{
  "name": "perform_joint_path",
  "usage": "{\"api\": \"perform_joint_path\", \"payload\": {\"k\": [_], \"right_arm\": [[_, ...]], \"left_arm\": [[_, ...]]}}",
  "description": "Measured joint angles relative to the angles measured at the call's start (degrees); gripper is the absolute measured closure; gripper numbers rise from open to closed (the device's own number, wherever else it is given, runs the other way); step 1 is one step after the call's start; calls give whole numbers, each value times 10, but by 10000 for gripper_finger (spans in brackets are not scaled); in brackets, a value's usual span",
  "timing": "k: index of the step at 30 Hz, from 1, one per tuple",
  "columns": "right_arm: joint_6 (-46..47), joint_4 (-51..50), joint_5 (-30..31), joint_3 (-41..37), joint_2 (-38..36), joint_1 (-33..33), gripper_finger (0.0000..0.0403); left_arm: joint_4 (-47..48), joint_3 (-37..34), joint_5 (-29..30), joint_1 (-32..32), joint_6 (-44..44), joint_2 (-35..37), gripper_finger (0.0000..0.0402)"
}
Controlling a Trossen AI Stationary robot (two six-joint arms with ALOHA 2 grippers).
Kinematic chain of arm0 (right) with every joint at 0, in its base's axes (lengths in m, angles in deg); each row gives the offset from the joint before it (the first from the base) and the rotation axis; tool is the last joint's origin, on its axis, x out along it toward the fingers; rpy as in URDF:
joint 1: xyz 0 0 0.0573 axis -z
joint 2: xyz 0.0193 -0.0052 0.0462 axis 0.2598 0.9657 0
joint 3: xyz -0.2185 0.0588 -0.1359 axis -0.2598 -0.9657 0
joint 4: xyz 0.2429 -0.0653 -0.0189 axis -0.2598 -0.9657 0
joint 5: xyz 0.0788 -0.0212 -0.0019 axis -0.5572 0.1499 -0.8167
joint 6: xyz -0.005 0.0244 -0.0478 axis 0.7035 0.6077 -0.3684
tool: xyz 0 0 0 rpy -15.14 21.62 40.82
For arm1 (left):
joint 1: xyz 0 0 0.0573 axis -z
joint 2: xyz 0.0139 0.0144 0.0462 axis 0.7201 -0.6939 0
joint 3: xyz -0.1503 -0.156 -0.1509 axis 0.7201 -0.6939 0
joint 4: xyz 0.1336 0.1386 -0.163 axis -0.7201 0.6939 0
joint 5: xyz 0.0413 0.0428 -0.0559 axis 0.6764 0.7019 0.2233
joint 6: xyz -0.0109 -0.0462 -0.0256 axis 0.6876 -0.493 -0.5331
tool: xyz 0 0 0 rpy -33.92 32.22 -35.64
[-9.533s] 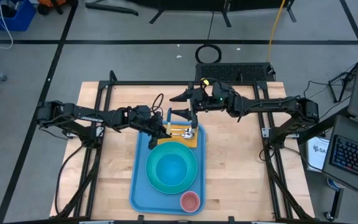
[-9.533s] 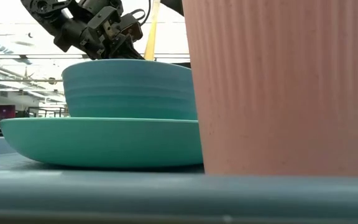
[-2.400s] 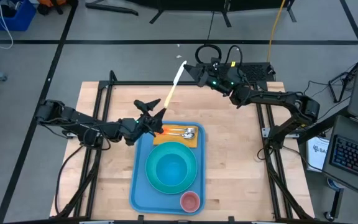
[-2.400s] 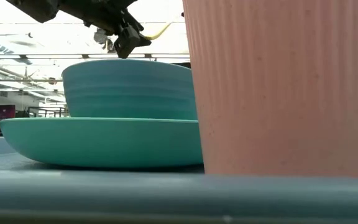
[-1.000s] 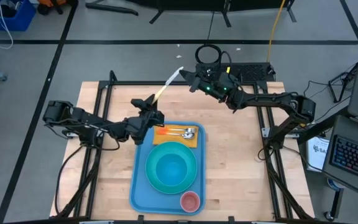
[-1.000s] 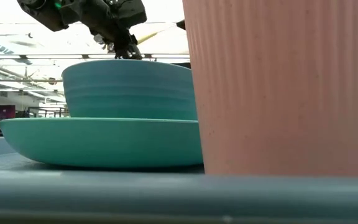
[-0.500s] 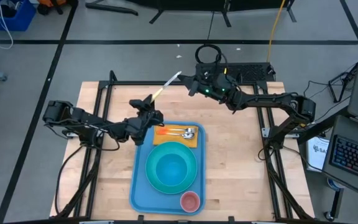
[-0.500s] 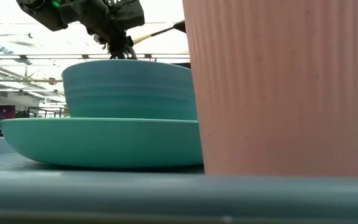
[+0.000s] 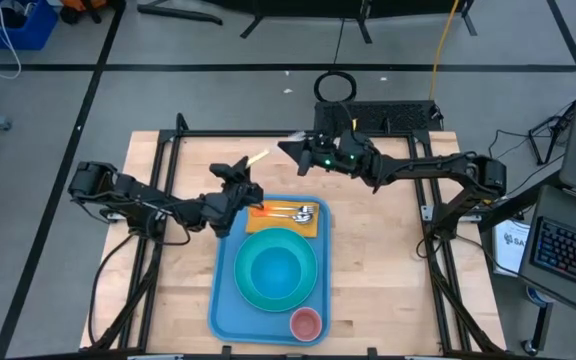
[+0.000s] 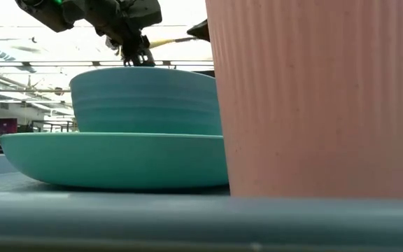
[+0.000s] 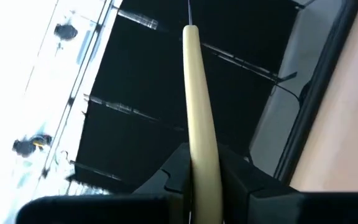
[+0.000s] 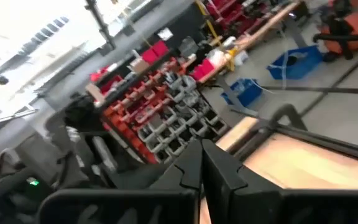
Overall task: Set up tray
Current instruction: Put the light green knife on top of the orange napkin to the bottom of the orange spoon
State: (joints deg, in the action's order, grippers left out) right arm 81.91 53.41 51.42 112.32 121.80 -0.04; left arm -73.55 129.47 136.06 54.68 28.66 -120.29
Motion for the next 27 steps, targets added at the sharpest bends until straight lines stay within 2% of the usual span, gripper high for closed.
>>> {"api": "perform_joint_path", "payload": {"k": [9, 19, 27], "right_arm": [[-36, -6, 0, 1, 0, -21, 403], [-81, -19, -18, 1, -6, -32, 403], [-108, -11, -97, 1, -15, -32, 403]], "left_arm": [[42, -1, 6, 20, -17, -1, 351], [225, -1, 27, 44, -146, -1, 351], [320, -1, 6, 74, -233, -1, 351]]}}
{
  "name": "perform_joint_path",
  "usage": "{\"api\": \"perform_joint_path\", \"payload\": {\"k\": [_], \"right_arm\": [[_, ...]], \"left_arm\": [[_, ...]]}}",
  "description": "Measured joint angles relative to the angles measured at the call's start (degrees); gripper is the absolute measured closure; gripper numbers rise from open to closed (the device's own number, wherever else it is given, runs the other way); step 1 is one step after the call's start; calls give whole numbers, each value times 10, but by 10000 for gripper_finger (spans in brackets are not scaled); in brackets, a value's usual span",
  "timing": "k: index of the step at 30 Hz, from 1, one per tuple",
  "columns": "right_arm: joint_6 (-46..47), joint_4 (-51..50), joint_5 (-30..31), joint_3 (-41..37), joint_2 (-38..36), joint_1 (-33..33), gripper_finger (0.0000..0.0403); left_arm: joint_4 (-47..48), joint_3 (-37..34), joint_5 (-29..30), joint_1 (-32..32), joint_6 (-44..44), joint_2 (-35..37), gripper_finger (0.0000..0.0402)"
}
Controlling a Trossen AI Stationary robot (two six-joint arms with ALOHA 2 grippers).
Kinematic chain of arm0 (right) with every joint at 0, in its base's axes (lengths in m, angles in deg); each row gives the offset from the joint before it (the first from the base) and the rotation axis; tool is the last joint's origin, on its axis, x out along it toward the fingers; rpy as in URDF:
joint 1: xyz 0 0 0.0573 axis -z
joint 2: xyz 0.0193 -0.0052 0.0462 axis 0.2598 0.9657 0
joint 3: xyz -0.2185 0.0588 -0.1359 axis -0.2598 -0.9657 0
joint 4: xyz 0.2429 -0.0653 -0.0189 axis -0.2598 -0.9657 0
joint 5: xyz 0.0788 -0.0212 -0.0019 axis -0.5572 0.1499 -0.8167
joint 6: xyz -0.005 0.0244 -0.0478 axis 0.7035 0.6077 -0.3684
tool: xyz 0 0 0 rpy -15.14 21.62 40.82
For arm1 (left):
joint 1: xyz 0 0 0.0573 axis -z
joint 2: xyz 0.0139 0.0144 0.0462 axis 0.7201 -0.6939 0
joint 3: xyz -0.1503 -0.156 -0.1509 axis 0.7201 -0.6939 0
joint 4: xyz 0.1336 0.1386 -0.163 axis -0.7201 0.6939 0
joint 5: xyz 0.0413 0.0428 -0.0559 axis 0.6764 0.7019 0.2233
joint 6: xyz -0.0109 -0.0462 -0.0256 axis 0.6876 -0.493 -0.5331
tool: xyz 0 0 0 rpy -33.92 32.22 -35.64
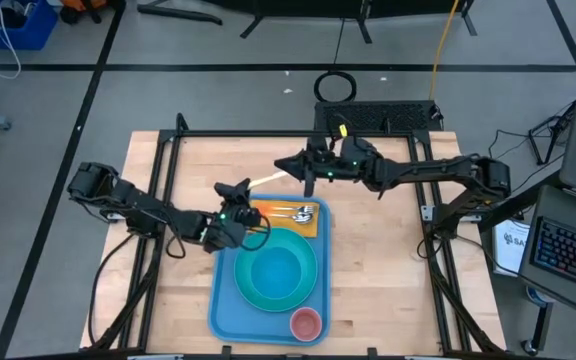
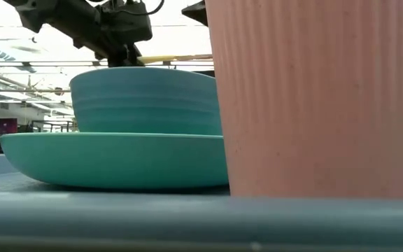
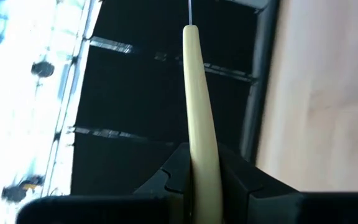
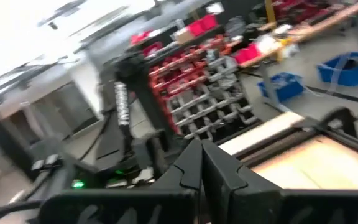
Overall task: Set up tray
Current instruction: Put the light green knife on top of the orange napkin to the bottom of the orange spoon
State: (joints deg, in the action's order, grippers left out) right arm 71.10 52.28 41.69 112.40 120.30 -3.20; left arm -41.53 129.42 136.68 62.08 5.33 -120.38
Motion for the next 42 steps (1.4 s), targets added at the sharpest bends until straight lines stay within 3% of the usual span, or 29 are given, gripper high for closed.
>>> {"api": "perform_joint_path", "payload": {"k": [4, 7, 13, 19, 23, 26, 42], "right_arm": [[-61, -48, -63, 0, -19, 0, 403], [-108, -118, -72, 0, -44, 0, 403], [-204, -263, -47, 0, -87, 0, 403], [-226, -360, -41, 0, -103, 0, 403], [-248, -412, 38, -2, -98, 0, 403], [-266, -397, 87, -27, -97, 0, 403], [-285, -228, 86, -174, -97, 24, 403]], "left_arm": [[47, 0, -22, 14, -55, 0, 351], [88, 0, -28, 19, -93, 0, 351], [169, 0, -78, 30, -164, 0, 351], [225, 0, -151, 44, -193, 0, 351], [244, 0, -210, 49, -235, 0, 351], [263, 0, -231, 54, -245, 0, 351], [324, 0, -359, 38, -272, 0, 351]]}}
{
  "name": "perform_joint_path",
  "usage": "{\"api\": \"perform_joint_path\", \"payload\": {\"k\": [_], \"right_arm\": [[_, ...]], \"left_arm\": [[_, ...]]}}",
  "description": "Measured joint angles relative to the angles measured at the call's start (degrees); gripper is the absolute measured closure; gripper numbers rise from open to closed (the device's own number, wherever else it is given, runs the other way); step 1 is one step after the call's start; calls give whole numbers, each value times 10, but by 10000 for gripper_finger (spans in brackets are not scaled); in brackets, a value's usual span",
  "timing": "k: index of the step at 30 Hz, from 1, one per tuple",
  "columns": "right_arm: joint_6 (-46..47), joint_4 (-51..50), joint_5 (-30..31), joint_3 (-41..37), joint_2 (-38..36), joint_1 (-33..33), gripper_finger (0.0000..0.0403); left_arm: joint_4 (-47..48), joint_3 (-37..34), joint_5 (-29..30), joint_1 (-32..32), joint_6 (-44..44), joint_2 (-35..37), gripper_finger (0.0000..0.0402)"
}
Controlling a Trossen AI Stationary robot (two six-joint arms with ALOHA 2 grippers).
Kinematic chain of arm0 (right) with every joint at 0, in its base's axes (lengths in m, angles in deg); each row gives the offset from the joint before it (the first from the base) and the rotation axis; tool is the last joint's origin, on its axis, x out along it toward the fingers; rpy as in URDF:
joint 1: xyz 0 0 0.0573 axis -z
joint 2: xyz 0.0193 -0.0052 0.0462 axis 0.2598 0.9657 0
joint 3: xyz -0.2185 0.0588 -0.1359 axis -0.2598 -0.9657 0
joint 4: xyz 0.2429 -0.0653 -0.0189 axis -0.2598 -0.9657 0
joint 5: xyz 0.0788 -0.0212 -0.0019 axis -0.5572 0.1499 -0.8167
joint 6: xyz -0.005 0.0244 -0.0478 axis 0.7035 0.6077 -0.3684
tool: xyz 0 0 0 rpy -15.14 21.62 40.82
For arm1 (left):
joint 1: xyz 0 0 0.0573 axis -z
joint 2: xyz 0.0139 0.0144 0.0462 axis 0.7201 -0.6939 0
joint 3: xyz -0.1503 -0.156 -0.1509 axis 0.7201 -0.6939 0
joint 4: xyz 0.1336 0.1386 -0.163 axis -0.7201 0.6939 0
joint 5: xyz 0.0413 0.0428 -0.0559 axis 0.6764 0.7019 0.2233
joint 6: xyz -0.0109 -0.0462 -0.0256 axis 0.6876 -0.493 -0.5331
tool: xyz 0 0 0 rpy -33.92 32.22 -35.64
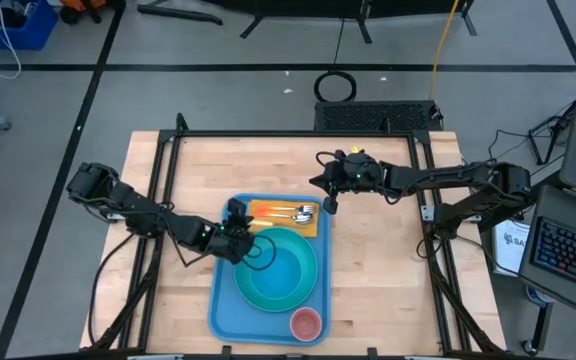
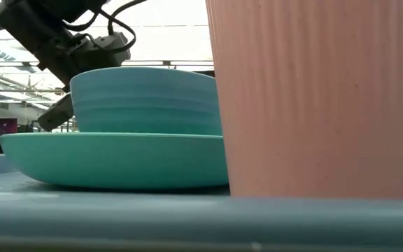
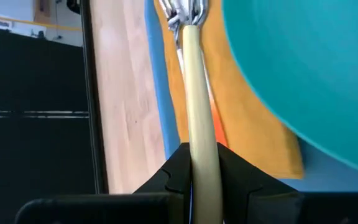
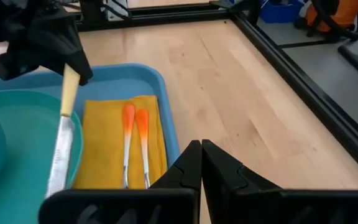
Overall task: Set up tray
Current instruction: Put the light green knife on top of the orange napkin to the bottom of the orange spoon
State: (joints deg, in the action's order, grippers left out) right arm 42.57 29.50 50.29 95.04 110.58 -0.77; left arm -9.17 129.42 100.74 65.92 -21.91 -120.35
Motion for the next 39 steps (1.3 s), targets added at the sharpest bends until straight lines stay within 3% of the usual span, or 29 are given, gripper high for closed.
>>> {"api": "perform_joint_path", "payload": {"k": [13, 26, 39], "right_arm": [[0, -11, -2, -3, 0, -1, 403], [0, -10, -2, -3, 0, -1, 403], [0, -11, -2, -3, 0, -1, 403]], "left_arm": [[-5, 0, -46, -27, 21, 0, 351], [-33, 0, -138, -76, 30, 0, 351], [-49, 1, -154, -104, 31, -33, 351]]}}
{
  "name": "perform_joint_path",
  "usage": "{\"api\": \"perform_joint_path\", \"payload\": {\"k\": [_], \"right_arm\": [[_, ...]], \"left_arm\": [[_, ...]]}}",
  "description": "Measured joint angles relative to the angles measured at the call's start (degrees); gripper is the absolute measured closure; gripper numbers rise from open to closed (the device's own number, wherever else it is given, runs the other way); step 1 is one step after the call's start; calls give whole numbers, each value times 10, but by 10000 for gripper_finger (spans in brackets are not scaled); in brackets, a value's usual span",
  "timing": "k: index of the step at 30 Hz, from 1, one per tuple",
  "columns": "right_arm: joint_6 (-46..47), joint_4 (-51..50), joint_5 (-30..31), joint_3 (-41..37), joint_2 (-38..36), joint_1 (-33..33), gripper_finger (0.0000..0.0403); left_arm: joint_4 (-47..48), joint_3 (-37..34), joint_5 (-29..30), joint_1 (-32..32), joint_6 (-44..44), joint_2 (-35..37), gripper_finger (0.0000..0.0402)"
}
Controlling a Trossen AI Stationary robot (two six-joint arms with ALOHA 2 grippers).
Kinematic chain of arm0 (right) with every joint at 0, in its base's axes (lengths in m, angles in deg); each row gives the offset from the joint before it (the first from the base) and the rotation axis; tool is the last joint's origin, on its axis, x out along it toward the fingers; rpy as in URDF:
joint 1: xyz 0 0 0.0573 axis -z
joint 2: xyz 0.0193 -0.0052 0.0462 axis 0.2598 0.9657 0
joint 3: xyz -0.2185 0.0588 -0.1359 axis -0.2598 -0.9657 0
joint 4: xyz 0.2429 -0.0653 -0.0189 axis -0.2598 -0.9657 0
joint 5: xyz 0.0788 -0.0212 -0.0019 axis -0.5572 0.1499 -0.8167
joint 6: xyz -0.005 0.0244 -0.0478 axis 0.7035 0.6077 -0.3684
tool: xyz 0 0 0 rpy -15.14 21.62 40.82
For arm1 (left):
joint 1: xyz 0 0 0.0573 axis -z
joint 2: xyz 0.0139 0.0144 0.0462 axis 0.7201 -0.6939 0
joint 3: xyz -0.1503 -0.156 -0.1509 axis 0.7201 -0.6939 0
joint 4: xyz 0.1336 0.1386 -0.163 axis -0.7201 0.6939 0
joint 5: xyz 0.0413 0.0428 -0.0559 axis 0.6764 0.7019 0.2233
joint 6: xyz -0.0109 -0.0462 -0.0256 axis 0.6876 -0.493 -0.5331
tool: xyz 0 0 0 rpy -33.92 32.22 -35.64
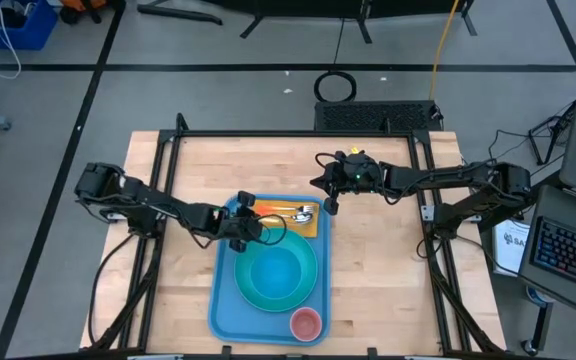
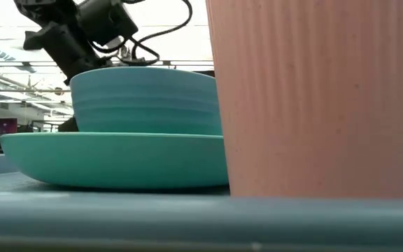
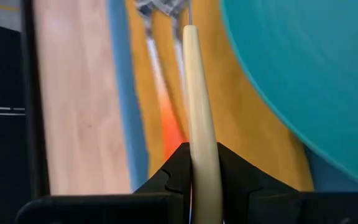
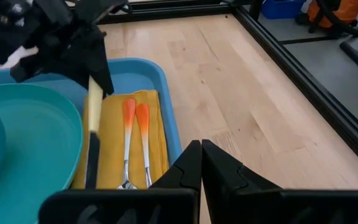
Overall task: Set up tray
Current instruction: Put the light green knife on top of the orange napkin to the bottom of the orange spoon
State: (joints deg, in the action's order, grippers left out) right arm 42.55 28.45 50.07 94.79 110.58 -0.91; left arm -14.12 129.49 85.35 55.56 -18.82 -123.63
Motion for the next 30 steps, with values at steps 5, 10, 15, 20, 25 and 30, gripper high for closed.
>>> {"api": "perform_joint_path", "payload": {"k": [5, 10, 15, 20, 25, 30], "right_arm": [[0, -1, 0, 0, 0, 0, 403], [-10, -1, 0, 0, 0, 0, 403], [-11, 0, 0, 0, 0, 0, 403], [-11, 0, 0, 0, 0, 0, 403], [-11, 0, 0, 0, 0, 0, 403], [-11, 0, 0, 0, 0, 0, 403]], "left_arm": [[-6, 0, 12, 0, -6, -33, 351], [-21, 0, 51, 8, -12, -51, 351], [-36, 0, 69, 15, -12, -51, 351], [-35, 0, 76, 19, -12, -51, 351], [-27, 0, 56, 18, -8, -51, 351], [-29, 0, 55, 19, -2, -51, 344]]}}
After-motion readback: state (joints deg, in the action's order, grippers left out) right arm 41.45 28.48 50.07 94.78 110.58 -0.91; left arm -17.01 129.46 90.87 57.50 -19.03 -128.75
